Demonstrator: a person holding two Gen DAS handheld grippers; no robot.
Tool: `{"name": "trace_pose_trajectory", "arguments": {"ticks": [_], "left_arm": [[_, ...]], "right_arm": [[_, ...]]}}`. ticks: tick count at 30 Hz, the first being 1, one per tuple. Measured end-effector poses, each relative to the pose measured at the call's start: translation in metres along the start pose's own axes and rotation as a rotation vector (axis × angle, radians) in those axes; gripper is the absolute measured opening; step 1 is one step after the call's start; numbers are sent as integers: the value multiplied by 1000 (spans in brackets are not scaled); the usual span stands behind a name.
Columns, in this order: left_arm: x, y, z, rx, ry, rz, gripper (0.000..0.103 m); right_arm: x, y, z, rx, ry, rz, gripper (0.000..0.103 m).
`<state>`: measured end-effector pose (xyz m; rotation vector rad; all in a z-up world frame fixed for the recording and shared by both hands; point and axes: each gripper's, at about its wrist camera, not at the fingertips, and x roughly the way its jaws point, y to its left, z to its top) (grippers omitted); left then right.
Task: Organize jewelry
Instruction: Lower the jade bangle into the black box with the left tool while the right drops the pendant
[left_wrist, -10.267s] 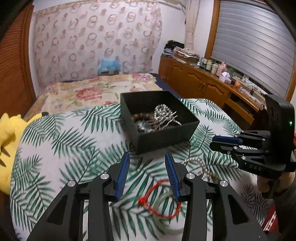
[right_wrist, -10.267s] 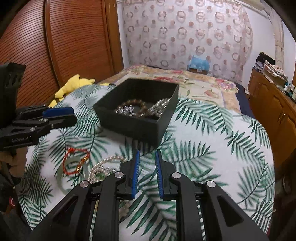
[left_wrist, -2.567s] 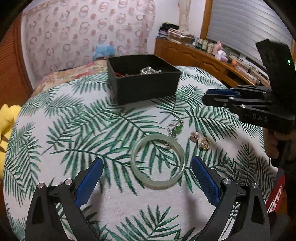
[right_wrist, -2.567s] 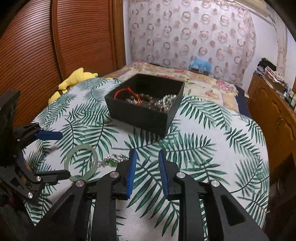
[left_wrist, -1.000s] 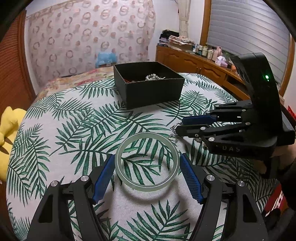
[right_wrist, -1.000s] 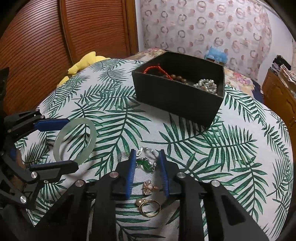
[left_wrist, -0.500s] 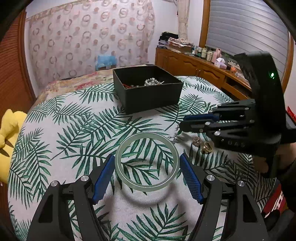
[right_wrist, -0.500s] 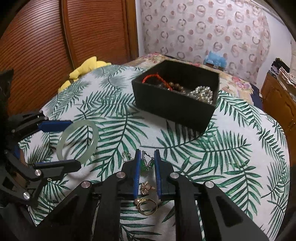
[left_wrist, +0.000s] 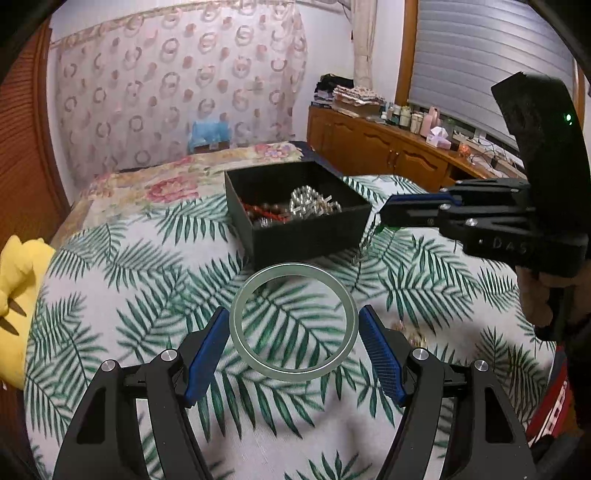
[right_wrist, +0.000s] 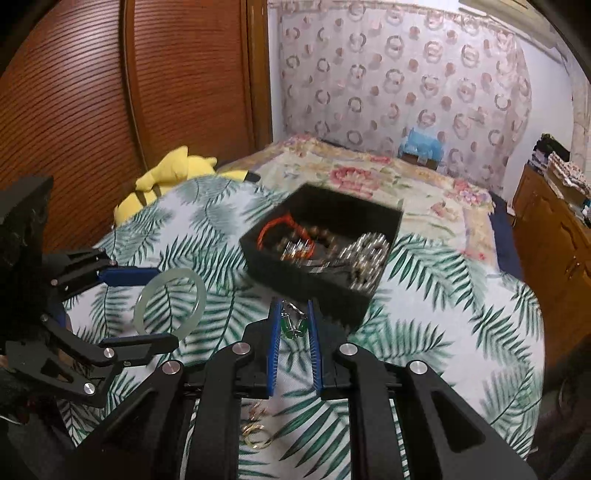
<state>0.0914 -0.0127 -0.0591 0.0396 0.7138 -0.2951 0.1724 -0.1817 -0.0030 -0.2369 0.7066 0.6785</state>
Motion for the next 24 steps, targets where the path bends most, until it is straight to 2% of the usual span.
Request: {"name": "trace_pose_trajectory", "arguments": {"ticks": [10, 20, 24], "left_arm": [[9, 5, 44, 19, -36, 7, 69], [34, 13, 74, 37, -28, 32, 69], [45, 17, 84, 40, -21, 35, 69]], "right_arm": [[-3, -27, 43, 4, -81, 4, 16], [40, -57, 46, 56, -37, 37, 17], [51, -64, 43, 76, -27, 40, 21]]}}
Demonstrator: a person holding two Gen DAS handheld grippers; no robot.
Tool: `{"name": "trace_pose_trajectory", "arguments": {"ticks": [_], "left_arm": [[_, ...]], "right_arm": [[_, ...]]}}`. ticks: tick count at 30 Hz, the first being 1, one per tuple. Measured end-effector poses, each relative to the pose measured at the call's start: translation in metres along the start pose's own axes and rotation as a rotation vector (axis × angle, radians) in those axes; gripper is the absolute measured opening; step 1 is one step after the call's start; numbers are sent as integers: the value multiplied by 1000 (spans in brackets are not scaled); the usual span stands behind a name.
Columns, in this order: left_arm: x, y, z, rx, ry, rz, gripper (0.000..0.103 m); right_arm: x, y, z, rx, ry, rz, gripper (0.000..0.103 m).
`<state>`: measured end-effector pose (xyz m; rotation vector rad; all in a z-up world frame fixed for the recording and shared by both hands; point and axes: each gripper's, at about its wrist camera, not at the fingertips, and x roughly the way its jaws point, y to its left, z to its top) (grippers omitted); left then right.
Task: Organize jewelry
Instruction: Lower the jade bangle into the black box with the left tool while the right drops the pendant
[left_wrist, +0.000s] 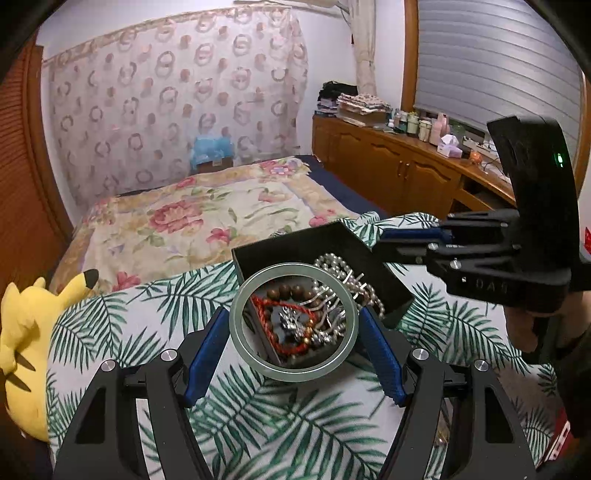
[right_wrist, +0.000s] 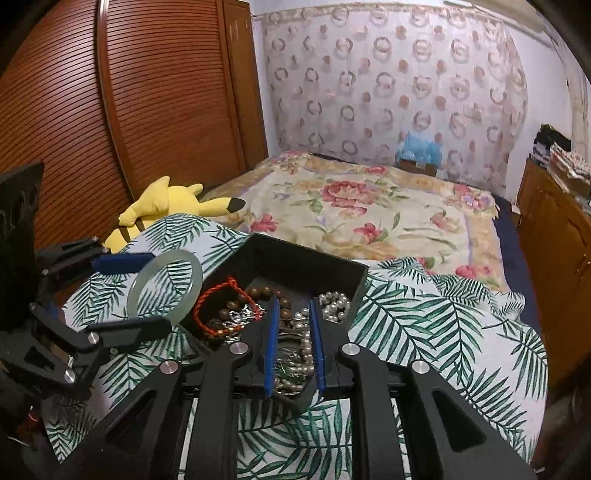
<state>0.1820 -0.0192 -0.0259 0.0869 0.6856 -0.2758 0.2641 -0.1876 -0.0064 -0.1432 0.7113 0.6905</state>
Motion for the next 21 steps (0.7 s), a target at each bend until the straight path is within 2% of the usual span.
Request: {"name": "trace_pose_trajectory", "arguments": {"ticks": [5, 9, 21], "left_arm": [[15, 1, 10, 9, 9, 2, 69], [28, 0, 17, 19, 17, 3, 69], [61, -4, 26, 37, 56, 8, 69]], "right_arm": [[0, -9, -4, 28, -6, -11, 21], [-4, -13, -9, 34, -14, -23, 28], [-11, -18, -25, 43, -8, -36, 31]]}}
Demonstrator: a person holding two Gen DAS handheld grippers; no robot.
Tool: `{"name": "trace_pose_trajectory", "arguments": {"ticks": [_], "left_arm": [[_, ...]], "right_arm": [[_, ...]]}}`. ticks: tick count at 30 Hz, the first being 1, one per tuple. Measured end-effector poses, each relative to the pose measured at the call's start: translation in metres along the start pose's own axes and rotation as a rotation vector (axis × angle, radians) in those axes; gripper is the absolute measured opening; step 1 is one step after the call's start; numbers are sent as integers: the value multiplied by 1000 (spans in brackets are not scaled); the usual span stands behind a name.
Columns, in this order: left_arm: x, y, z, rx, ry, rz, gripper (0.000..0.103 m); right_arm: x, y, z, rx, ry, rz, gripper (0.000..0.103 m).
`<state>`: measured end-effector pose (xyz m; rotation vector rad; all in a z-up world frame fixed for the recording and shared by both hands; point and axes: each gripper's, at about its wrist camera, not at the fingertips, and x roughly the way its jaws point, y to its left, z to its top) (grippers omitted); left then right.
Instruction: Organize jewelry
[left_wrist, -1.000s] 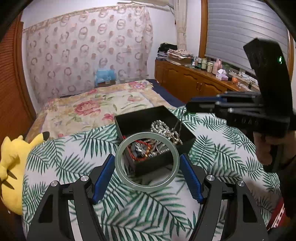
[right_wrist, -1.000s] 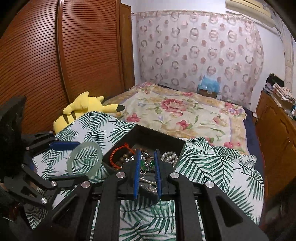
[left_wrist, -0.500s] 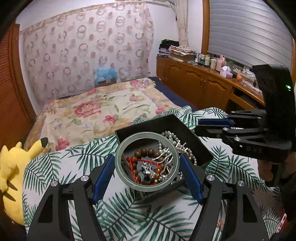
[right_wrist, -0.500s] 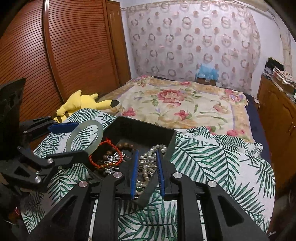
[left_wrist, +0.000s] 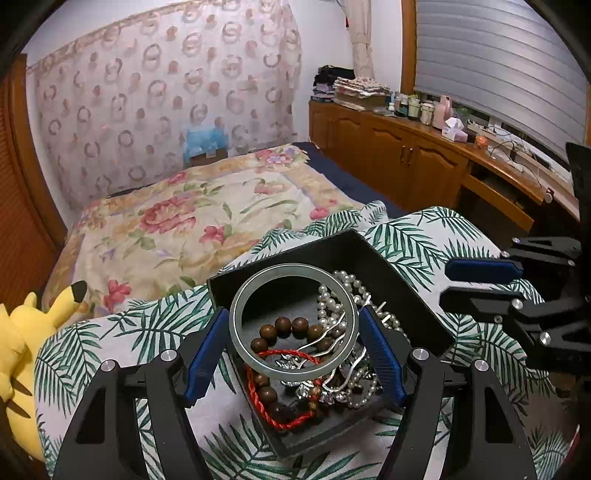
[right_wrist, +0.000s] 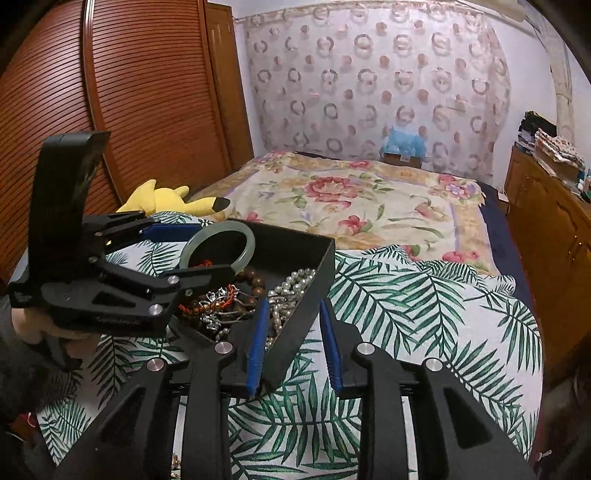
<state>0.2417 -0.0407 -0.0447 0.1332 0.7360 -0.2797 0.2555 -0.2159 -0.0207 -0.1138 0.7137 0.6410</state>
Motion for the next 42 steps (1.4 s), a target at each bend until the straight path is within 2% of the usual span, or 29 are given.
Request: {"name": "trace_pose_trajectory", "arguments": {"ticks": [5, 8, 16, 26, 29, 42], "left_arm": [[3, 0, -1, -4, 6, 8, 70], [0, 0, -1, -12, -6, 9, 76], [-18, -2, -11, -30, -14, 0, 84], [-53, -20, -36, -23, -23, -29, 85], [-57, -24, -43, -30, -24, -32, 94], [-59, -23, -82, -63, 31, -45, 94]], "right_arm": [[-2, 0, -7, 8, 3, 1, 31], [-6, 1, -11, 10, 1, -3, 31], [-23, 11, -29, 15, 1, -5, 32], [-39, 39, -78, 27, 60, 3, 33], [-42, 44, -90, 37, 72, 5, 34], [-47, 71, -112, 6, 114, 26, 34]]}}
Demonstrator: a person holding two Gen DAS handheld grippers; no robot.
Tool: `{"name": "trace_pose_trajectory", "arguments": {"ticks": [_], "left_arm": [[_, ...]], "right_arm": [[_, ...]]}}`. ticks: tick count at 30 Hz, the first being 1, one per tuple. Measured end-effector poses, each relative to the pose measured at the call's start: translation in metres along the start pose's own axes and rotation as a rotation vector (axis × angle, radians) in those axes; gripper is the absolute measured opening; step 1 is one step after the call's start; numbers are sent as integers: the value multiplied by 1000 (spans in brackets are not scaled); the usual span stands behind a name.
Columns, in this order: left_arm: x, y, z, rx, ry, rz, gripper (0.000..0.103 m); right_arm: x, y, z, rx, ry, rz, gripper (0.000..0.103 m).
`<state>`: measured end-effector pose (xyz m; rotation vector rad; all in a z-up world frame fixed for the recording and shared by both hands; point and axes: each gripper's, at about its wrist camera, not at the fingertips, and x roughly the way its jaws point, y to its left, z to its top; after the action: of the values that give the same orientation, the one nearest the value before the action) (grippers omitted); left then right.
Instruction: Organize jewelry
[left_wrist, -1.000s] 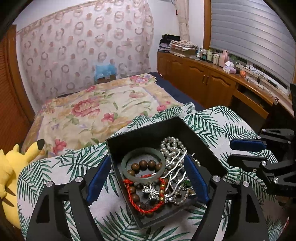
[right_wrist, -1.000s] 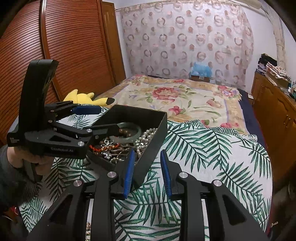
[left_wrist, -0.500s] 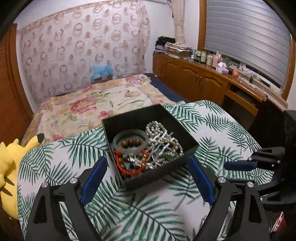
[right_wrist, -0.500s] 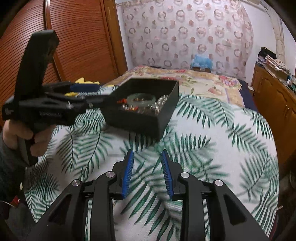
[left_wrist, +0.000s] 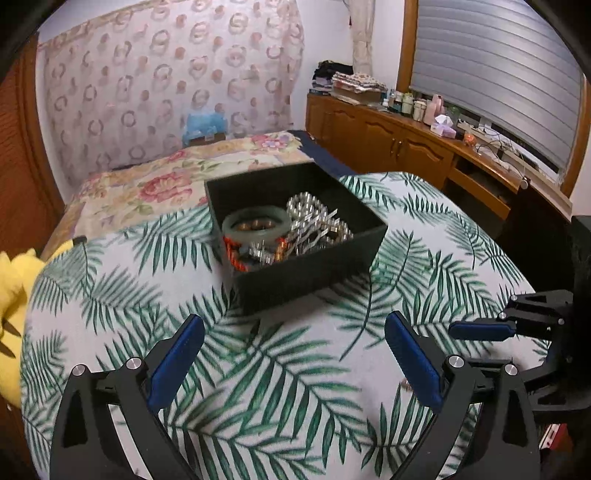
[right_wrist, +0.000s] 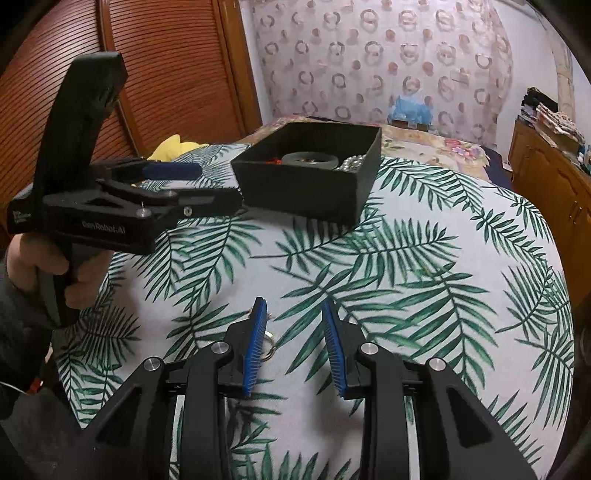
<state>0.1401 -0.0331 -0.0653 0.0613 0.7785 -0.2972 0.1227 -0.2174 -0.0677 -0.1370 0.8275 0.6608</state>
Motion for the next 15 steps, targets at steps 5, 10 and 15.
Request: {"name": "trace_pose_trajectory", "arguments": {"ticks": [5, 10, 15], "left_arm": [[5, 2, -16, -11, 32, -9, 94], [7, 2, -25, -15, 51, -19, 94], [8, 0, -29, -17, 61, -24, 94]], "right_arm": [[2, 9, -5, -27, 27, 16, 34], [9, 18, -9, -60, 62, 24, 34], [13, 28, -11, -119, 76, 0, 34]]}}
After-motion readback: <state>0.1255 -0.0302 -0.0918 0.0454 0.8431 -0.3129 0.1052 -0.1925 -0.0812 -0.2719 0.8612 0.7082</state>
